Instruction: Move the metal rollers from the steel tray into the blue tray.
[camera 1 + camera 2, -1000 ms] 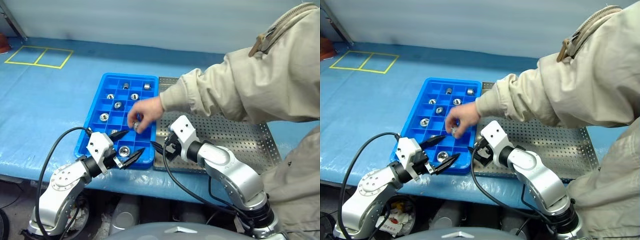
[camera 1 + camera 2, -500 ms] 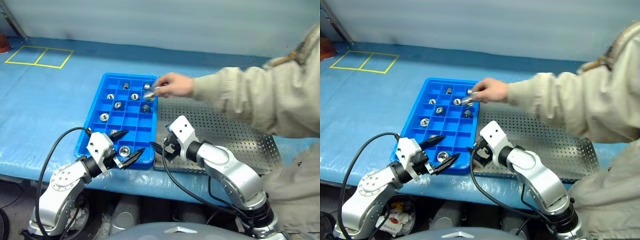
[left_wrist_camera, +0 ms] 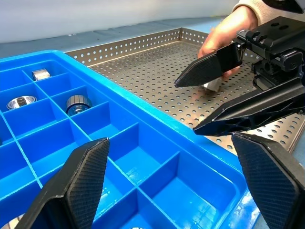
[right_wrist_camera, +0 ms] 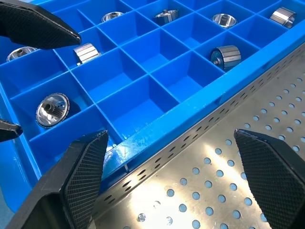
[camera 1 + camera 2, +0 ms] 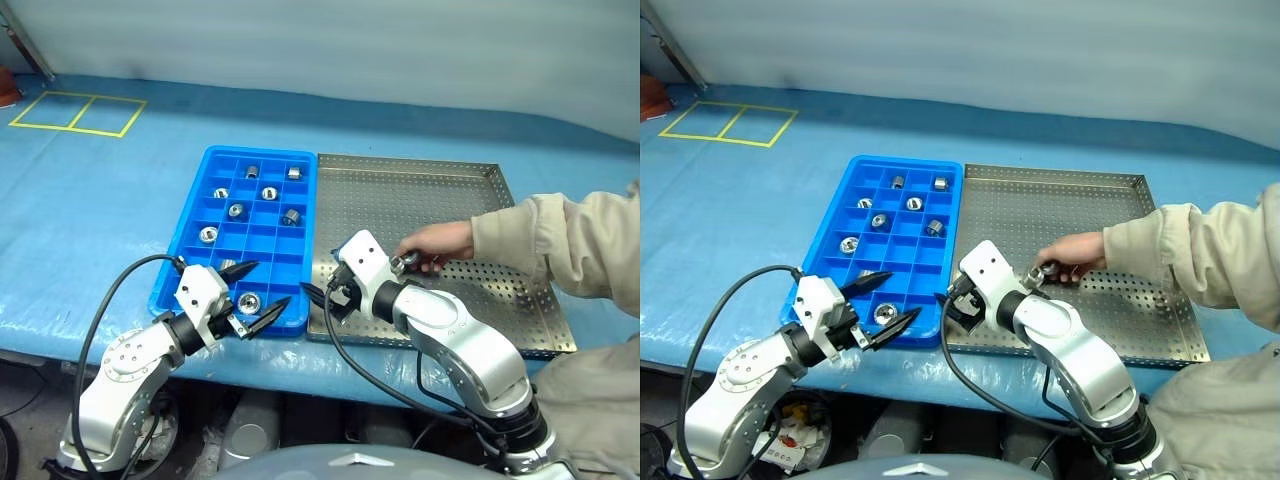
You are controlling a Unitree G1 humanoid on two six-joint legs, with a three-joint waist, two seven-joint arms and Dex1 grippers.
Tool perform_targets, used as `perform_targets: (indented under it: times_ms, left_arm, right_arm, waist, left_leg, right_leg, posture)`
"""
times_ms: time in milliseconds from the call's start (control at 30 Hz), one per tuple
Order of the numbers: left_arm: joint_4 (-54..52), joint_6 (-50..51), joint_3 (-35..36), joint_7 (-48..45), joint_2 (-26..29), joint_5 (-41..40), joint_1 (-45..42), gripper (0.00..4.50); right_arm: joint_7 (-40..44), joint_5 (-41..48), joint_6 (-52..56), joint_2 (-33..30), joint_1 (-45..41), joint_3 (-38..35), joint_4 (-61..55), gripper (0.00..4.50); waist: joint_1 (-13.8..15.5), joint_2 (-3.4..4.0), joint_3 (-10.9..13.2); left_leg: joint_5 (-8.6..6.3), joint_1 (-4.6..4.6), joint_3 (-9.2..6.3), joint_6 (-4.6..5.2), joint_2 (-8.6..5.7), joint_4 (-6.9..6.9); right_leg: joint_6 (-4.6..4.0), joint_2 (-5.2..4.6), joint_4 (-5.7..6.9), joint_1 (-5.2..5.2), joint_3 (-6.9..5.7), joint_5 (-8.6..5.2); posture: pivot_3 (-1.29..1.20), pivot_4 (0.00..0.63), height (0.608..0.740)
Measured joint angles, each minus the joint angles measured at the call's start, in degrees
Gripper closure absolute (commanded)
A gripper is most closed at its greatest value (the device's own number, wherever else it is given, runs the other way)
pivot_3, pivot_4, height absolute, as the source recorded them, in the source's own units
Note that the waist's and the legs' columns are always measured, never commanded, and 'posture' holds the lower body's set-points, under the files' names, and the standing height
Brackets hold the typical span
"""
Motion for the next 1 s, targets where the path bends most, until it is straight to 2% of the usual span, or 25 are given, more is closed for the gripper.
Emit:
perform_targets:
  times_ms: [1000]
  left_arm:
    - [0.5, -0.4, -0.1, 0.0, 0.0, 1.2, -0.6, 0.0]
  right_arm:
    - [-0.9, 0.0, -0.2, 1.1, -0.5, 0.4, 0.5, 0.04]
  waist:
    - [0.0, -0.01, 0.0]
  left_leg:
    - [0.0, -0.01, 0.01, 0.0, 0.0, -0.05]
  right_leg:
    - [-0.01, 0.0, -0.03, -0.02, 0.0, -0.01]
  posture:
    - [0.32, 0.15, 0.74]
